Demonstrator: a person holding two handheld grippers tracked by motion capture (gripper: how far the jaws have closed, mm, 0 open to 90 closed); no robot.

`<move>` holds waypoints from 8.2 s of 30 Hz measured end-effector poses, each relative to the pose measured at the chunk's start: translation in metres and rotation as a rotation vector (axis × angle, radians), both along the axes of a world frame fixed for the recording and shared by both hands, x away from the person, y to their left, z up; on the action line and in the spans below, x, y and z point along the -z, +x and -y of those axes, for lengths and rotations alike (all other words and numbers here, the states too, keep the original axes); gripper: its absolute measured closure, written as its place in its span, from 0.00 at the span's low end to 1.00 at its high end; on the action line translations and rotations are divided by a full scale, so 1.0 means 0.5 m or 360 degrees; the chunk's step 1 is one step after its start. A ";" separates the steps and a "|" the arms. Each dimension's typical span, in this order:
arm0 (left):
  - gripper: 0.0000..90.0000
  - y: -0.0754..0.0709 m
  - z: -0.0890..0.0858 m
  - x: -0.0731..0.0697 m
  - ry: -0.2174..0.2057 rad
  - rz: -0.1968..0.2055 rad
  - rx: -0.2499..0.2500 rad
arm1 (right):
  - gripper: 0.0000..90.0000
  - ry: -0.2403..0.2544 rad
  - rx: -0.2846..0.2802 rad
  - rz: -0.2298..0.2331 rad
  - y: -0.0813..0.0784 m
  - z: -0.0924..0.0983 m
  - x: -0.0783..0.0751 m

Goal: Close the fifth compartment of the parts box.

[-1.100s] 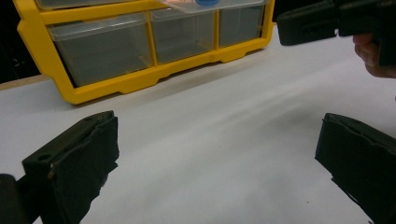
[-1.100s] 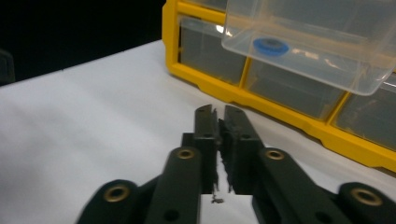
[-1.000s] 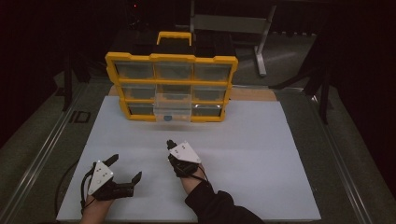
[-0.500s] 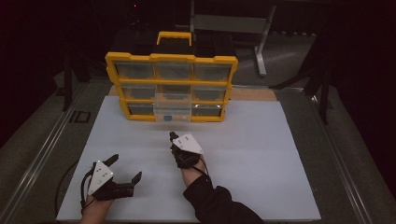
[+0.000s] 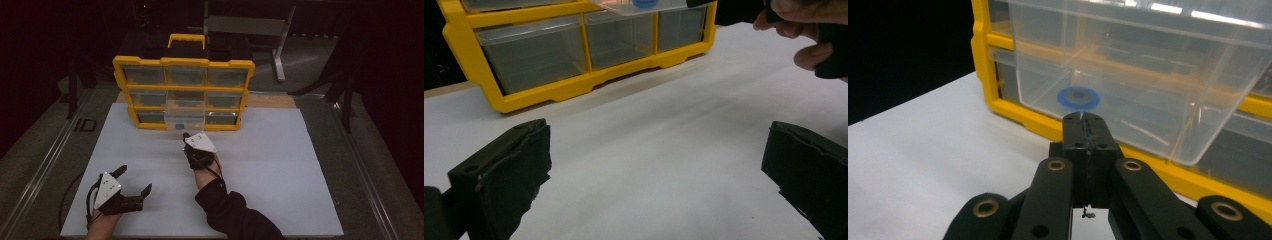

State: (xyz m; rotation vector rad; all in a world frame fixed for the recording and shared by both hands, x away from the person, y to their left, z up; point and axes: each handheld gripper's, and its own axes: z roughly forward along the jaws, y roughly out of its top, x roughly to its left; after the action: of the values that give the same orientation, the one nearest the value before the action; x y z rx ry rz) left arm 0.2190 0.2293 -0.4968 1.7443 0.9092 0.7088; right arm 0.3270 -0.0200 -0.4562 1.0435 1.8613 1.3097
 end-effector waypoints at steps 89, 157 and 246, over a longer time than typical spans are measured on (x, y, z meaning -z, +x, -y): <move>0.00 -0.001 -0.001 -0.002 0.0000 0.0006 0.0004 | 1.00 -0.0141 0.0135 -0.0113 0.117 0.017 -0.043; 0.00 -0.002 -0.001 -0.002 -0.0011 0.0008 0.0012 | 1.00 -0.0205 0.0192 -0.0108 0.222 0.009 -0.076; 0.00 -0.001 0.002 -0.002 0.0002 0.0000 0.0015 | 0.09 -0.0031 -0.0323 -0.0305 0.195 0.002 -0.104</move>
State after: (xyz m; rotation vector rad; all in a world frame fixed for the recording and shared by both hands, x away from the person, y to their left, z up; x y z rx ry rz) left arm 0.2184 0.2280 -0.4959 1.7488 0.9000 0.7033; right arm 0.4247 -0.0208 -0.4043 1.0216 2.1668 1.3414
